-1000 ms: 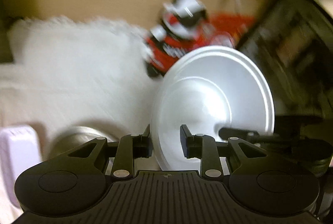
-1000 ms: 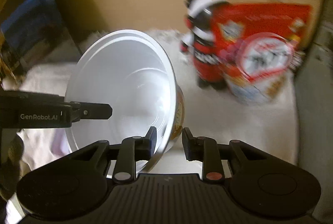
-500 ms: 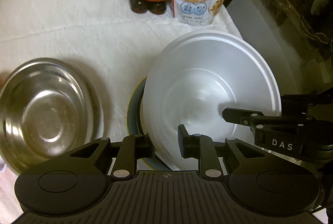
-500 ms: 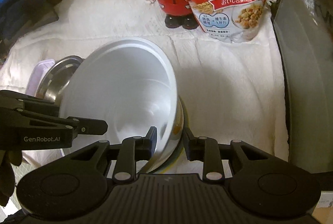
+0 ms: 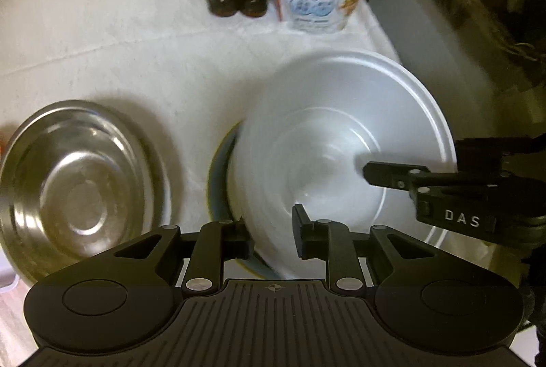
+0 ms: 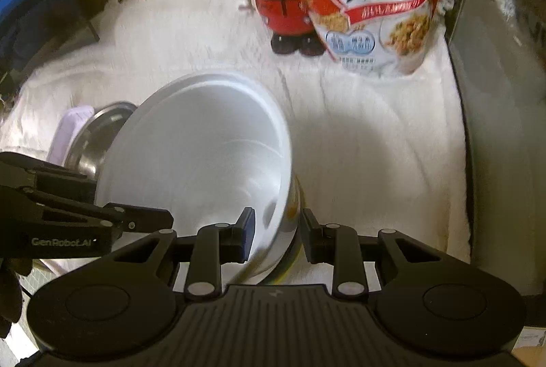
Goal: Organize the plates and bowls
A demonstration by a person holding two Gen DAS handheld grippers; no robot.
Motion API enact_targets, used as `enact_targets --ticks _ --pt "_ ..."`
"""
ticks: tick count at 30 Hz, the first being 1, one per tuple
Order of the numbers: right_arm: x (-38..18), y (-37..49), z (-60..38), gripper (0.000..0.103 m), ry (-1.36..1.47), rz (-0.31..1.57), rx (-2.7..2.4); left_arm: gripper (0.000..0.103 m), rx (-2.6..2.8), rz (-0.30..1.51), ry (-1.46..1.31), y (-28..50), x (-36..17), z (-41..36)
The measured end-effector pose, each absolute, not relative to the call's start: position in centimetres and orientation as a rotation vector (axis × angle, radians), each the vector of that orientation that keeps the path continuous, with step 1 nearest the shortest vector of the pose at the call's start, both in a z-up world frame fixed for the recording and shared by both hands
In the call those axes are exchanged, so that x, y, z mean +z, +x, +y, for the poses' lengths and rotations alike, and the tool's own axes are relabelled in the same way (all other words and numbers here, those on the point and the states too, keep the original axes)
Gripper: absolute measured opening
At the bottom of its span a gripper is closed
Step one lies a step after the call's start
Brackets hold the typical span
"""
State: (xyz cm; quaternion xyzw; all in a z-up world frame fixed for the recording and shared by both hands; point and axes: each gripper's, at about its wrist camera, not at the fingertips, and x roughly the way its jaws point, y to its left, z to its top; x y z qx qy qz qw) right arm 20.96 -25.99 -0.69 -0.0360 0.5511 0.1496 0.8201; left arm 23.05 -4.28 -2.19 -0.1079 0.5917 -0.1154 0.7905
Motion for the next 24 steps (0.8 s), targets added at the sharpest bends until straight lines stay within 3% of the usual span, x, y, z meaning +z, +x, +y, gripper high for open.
enact_targets --ticks 13,21,24 --pt "0.1 22.7 -27.3 0.029 0.001 1.149 0.286 0.029 -0.259 1.225 -0.369 24.3 -0.4 -1.5" --pt "-1.2 23.2 -27.5 0.029 0.005 1.175 0.265 0.027 -0.156 1.204 -0.248 24.8 -1.6 -2.0" --pt "-1.2 23.0 -27.1 0.034 -0.023 1.158 0.260 0.029 -0.139 1.218 -0.235 25.1 -2.5 -2.0"
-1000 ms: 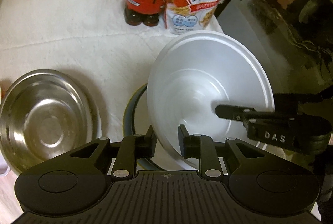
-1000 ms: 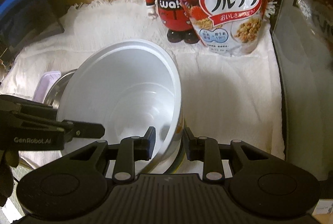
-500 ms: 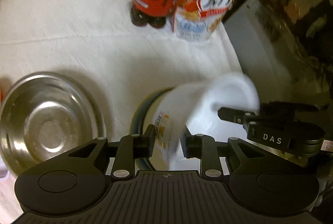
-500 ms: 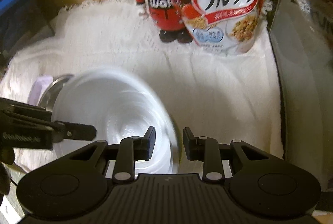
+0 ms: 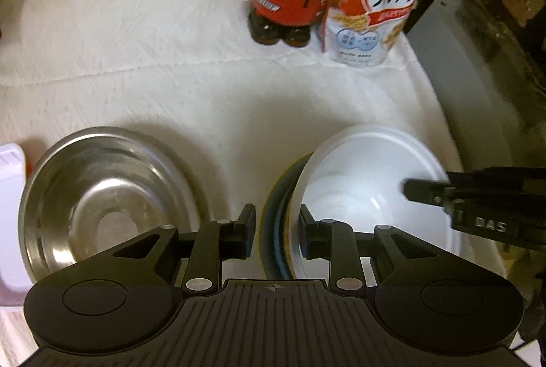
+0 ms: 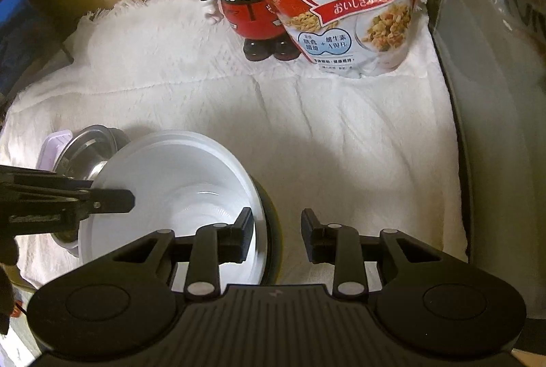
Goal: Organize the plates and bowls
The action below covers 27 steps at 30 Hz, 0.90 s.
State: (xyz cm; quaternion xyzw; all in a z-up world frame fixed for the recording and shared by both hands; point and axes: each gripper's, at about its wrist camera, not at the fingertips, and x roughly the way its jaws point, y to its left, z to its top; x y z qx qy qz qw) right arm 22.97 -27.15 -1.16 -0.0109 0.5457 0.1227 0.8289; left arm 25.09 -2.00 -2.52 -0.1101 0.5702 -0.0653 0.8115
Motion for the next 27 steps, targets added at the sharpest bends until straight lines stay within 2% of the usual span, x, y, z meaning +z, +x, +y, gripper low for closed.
enact_targets --ticks 5,9,18,19,23,27 --pt "-2.0 22.6 -27.1 0.041 -0.045 1.168 0.253 0.027 -0.132 1.228 -0.208 24.9 -3.3 -2.6" --pt "-2.9 22.0 -27.7 0.060 0.055 1.192 0.325 0.029 -0.162 1.272 -0.214 24.8 -4.4 -2.9" --pt "-6.2 21.5 -26.6 0.062 0.138 1.257 0.321 0.036 -0.212 1.275 -0.331 24.3 -4.9 -1.7" --pt "-6.6 21.4 -26.5 0.062 0.143 1.268 0.326 0.040 -0.216 1.280 -0.339 24.2 -4.9 -1.7" --pt "-7.7 21.4 -26.4 0.073 0.194 1.267 0.343 0.051 -0.256 1.307 -0.355 24.0 -4.5 -1.8" --pt "-8.2 21.6 -26.6 0.078 0.235 1.259 0.343 0.055 -0.268 1.295 -0.350 23.7 -4.4 -1.9"
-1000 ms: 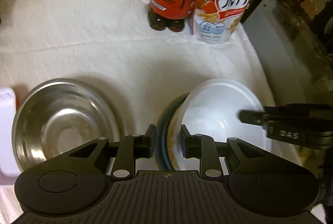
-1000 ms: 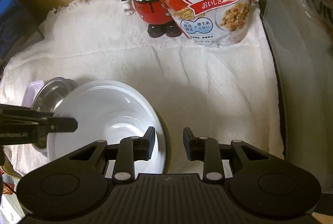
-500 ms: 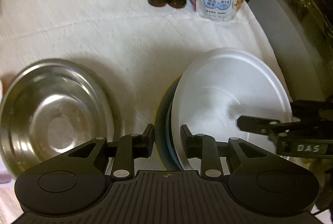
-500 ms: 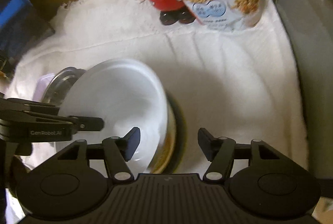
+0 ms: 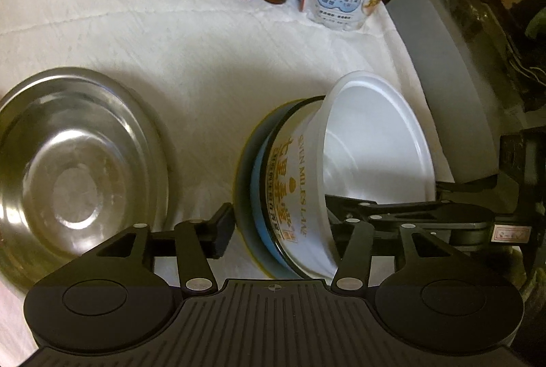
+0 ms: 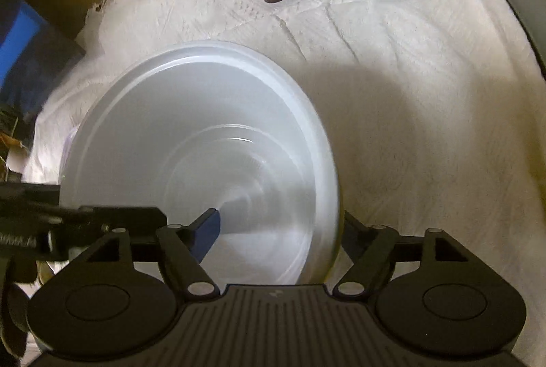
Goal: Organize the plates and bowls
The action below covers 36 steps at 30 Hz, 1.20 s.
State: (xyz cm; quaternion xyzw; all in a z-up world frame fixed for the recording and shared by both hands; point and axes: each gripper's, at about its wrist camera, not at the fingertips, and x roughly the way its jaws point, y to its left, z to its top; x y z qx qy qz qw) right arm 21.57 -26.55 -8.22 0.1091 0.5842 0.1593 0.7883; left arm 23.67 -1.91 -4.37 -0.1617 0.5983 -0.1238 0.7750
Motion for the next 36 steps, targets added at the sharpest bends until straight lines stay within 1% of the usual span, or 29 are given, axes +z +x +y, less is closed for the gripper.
enact_targets --ticks 8,11,12,16,27,30,32,36 --pt "-8.2 21.3 -26.5 0.078 0.235 1.245 0.353 0.055 -0.263 1.314 -0.271 24.3 -4.6 -2.9" --pt "-8.3 21.1 -26.6 0.076 0.257 1.257 0.379 0.053 -0.245 1.320 -0.279 24.4 -4.6 -2.9" --pt "-8.3 21.1 -26.6 0.072 0.268 1.271 0.394 0.053 -0.241 1.321 -0.279 24.4 -4.6 -2.9" --pt "-8.2 20.9 -26.2 0.072 0.280 1.283 0.376 0.053 -0.236 1.314 -0.241 24.3 -4.5 -3.4" --pt "-8.5 18.9 -25.2 0.072 0.230 1.322 0.397 0.053 -0.220 1.275 -0.284 22.7 -3.8 -2.2" --pt "-8.7 18.7 -25.8 0.072 0.232 1.300 0.384 0.048 -0.211 1.255 -0.233 22.5 -3.0 -2.7" --pt "-8.3 18.8 -26.3 0.072 0.213 1.264 0.353 0.039 -0.213 1.236 -0.194 22.3 -2.2 -3.1" --pt "-7.0 18.8 -26.7 0.072 0.155 1.197 0.315 0.038 -0.212 1.212 -0.161 22.1 -1.1 -3.4"
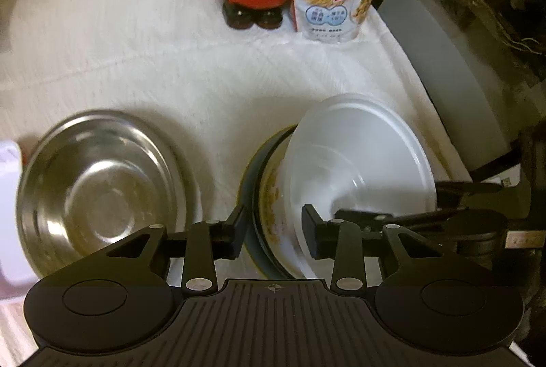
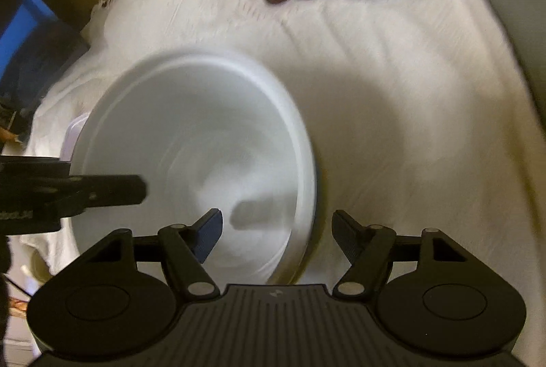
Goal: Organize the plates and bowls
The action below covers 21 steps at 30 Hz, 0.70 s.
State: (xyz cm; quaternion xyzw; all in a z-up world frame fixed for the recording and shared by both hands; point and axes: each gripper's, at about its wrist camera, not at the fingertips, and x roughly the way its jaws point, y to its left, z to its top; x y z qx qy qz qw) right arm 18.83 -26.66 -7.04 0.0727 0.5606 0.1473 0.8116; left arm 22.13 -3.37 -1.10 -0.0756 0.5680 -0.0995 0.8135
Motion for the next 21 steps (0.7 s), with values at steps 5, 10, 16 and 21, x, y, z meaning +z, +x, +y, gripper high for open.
enact_targets --ticks 5,10,16,21 --pt "-6.4 18.6 -26.4 0.072 0.049 1.102 0.260 0.029 -0.187 1.237 -0.147 22.2 -2.1 -3.1" --pt "-6.0 18.1 -25.4 0.072 -0.080 0.968 0.202 0.022 -0.178 1.229 -0.186 22.3 -2.4 -2.7" --pt "-5.6 18.2 -24.6 0.072 -0.156 0.976 0.268 0.019 -0.168 1.236 -0.240 22.4 -2.7 -2.4" --pt "-5.6 18.5 -24.2 0.072 -0.132 1.027 0.305 0.017 -0.174 1.237 -0.213 22.2 -2.9 -2.7"
